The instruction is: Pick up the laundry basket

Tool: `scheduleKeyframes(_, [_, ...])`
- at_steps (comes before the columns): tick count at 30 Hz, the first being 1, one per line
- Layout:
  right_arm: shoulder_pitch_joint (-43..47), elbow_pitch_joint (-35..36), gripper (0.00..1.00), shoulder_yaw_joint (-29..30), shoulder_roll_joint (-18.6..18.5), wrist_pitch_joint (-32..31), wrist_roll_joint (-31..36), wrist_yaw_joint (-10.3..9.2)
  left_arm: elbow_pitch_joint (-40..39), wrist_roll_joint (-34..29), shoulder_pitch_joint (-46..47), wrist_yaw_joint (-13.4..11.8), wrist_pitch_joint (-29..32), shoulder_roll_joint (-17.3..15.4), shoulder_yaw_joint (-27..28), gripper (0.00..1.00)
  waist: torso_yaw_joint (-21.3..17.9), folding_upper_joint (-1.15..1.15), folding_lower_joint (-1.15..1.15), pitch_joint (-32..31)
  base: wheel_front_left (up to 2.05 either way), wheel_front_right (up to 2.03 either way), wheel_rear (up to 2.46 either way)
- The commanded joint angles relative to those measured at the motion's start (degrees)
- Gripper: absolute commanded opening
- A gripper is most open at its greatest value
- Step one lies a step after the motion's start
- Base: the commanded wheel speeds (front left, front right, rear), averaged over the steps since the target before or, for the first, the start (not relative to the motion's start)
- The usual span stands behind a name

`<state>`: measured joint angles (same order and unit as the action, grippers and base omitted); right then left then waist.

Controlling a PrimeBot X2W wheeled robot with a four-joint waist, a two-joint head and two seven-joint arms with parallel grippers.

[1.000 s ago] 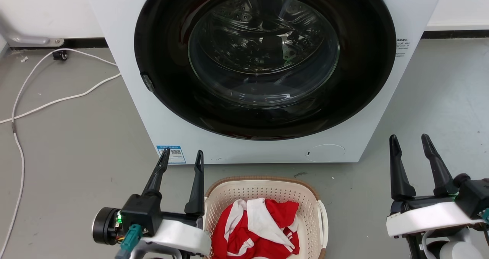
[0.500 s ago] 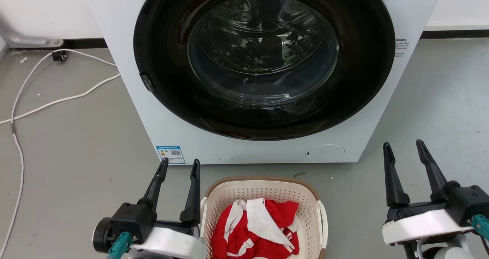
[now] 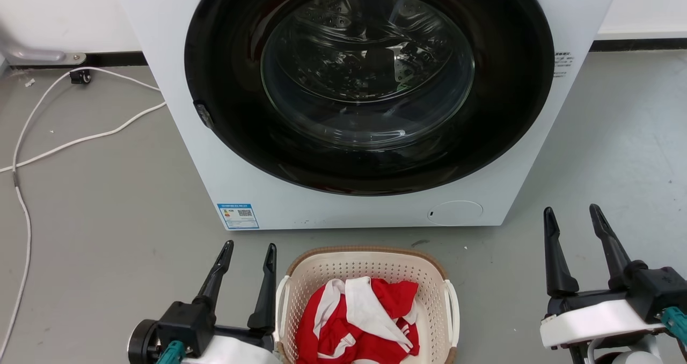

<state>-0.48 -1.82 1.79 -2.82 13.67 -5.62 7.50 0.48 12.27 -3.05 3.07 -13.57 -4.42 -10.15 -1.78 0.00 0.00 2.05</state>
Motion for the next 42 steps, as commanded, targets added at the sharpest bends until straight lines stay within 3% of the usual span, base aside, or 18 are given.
scheduleKeyframes(1, [0.22, 0.14, 1.00, -0.04, -0.10, 0.33, 1.02, -0.02, -0.11, -1.27, -0.28, 0.23, -0.49, 0.21, 0.08, 1.00, 0.00, 0.00, 0.00, 0.03, 0.00, 0.00, 0.00])
scheduleKeyframes(14, [-0.05, 0.87, 1.00, -0.26, -0.11, 1.63, 6.06, -0.02, -0.39, -8.28, -0.96, 2.13, -1.78, 1.30, 1.10, 1.00, -0.04, 0.00, 0.00, 0.47, 0.00, 0.00, 0.00])
scheduleKeyframes(32, [-0.55, 0.21, 1.00, -0.30, -0.11, 1.54, 4.61, -0.02, 1.00, -7.64, -0.61, 2.75, -1.71, 1.53, 1.51, 1.00, 0.37, 0.00, 0.00, 1.20, 0.00, 0.00, 0.00])
scheduleKeyframes(42, [-4.38, -4.11, 1.00, 0.01, -0.09, 1.54, 4.73, -0.02, 4.14, -7.78, 3.46, 2.49, -1.65, 1.53, 3.02, 1.00, -0.09, 0.00, 0.00, 8.31, 0.00, 0.00, 0.00])
